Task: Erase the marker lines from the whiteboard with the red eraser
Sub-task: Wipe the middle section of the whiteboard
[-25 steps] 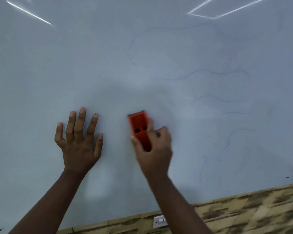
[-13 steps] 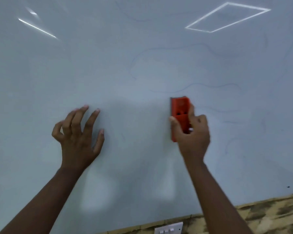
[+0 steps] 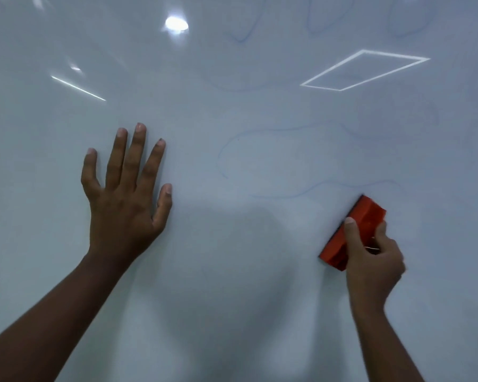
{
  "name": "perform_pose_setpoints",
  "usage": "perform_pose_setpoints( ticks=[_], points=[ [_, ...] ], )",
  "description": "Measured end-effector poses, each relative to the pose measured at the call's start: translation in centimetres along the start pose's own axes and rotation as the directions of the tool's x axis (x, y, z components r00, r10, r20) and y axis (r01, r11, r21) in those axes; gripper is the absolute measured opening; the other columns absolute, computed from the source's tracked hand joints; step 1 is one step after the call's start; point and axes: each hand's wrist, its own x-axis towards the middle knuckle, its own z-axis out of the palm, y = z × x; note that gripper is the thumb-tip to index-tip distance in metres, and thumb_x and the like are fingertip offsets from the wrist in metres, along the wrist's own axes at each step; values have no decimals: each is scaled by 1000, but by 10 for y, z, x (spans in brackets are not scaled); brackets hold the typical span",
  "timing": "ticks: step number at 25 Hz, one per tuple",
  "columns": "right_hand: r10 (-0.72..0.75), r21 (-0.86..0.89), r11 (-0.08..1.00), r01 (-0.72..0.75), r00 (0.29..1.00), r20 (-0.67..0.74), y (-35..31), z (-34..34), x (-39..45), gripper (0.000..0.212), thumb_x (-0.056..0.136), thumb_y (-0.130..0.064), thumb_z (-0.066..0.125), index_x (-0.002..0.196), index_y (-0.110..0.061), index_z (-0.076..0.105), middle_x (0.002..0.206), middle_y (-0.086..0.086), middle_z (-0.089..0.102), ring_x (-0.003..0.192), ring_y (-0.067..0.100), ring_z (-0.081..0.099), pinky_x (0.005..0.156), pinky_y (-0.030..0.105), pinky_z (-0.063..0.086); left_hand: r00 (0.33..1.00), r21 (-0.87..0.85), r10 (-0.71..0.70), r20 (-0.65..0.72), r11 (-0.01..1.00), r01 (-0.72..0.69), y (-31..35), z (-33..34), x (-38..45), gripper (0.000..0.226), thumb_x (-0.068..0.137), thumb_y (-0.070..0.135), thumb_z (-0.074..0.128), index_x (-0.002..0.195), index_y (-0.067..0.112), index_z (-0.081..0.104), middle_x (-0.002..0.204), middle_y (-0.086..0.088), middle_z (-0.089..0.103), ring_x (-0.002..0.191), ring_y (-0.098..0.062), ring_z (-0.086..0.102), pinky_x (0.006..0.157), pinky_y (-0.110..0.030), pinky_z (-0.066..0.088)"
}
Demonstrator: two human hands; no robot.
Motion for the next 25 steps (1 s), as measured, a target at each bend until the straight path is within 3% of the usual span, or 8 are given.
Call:
perform_pose_setpoints(
  ticks=[3,6,8,10,12,19,22,25],
  points=[
    [-345,-63,931,359,925,161,-48,28,-64,56,82,-57,64,120,-15,71,83,2,50,74,25,57,63,40,50,1000,-10,3,-15,1000,-3,0,0,0,64,111,37,39,169,15,26,178,-13,16,165,-30,14,128,-62,9],
    [-632,-53,726,686,695,343,-82,49,-130,65,83,-57,65,134,-18,65,91,2,53,80,21,55,60,33,50,1000,-7,8,-15,1000,-8,-2,1,0,65,110,38,39,169,15,25,178,-13,16,165,-31,14,129,-61,9],
    [-701,-6,644,765,594,395,-98,57,-147,67,84,-61,65,136,-19,61,93,2,55,79,19,55,57,33,54,1000,-10,13,-8,1000,-13,-5,0,1,67,109,39,40,169,15,25,178,-13,16,165,-31,15,129,-60,8],
    [-718,3,625,781,574,394,-106,59,-140,68,83,-64,65,137,-23,60,93,0,55,79,18,55,55,32,54,1000,-10,17,-16,1000,-17,-6,-1,1,67,108,40,41,169,15,27,178,-13,17,165,-31,17,130,-59,9],
    [-715,-24,634,773,598,362,-107,54,-120,68,81,-66,65,137,-28,61,92,-1,54,79,20,56,54,32,52,999,-10,20,-29,1000,-21,-7,-1,0,65,109,38,42,168,15,29,177,-13,19,164,-31,19,130,-60,11],
    [-349,-68,932,356,932,95,-58,19,4,71,83,-66,67,141,-26,60,90,5,54,77,24,60,69,32,43,1000,-2,6,-19,1000,-6,-5,-1,-2,64,111,38,41,169,16,27,177,-13,19,165,-31,17,131,-61,12],
    [-219,-63,973,223,974,63,-46,8,34,75,85,-70,63,144,-24,57,96,8,56,87,28,63,75,35,46,1000,8,3,-13,1000,-3,-3,-1,-3,64,111,36,42,169,16,25,177,-13,17,165,-31,14,131,-60,10],
    [-251,-73,963,260,962,107,-57,15,17,73,87,-62,65,149,-25,53,97,8,51,87,32,62,76,41,50,1000,9,-4,-14,1000,4,-2,-1,-4,64,111,36,42,169,16,25,177,-13,17,165,-31,15,131,-60,9]
  ],
)
